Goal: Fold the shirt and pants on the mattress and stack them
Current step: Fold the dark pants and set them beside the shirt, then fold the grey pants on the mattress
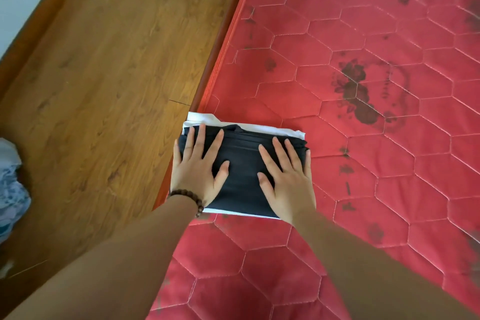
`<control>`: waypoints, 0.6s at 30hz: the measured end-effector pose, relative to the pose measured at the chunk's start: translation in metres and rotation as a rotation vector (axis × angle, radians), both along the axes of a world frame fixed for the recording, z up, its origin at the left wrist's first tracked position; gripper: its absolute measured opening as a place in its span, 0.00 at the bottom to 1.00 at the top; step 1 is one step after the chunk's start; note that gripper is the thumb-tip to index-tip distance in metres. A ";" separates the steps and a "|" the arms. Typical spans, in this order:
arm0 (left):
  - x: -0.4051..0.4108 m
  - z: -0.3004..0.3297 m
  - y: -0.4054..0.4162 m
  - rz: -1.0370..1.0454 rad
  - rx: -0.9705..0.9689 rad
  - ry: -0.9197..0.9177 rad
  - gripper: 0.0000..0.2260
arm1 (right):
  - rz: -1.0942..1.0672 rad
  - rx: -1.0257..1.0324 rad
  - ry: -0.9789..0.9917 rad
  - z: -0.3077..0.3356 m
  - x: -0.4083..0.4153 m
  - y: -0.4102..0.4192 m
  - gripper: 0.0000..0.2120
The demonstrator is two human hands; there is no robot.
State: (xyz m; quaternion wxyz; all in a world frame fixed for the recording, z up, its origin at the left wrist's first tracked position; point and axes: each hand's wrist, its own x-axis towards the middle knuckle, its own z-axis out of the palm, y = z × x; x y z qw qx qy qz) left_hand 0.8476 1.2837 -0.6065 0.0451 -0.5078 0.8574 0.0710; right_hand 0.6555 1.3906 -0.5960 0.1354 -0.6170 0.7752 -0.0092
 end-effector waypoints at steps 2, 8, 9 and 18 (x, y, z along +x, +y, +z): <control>-0.004 0.012 0.004 0.025 -0.001 -0.087 0.29 | 0.010 0.086 0.027 0.009 0.000 0.001 0.30; -0.010 0.084 0.044 0.042 0.169 -0.125 0.28 | -0.123 0.195 -0.039 0.079 -0.011 0.043 0.32; -0.013 0.102 0.054 0.028 0.191 -0.107 0.28 | -0.137 0.201 -0.047 0.096 -0.014 0.055 0.32; -0.070 0.264 0.178 -0.162 0.246 0.145 0.25 | -0.447 0.145 -0.156 0.261 -0.034 0.184 0.28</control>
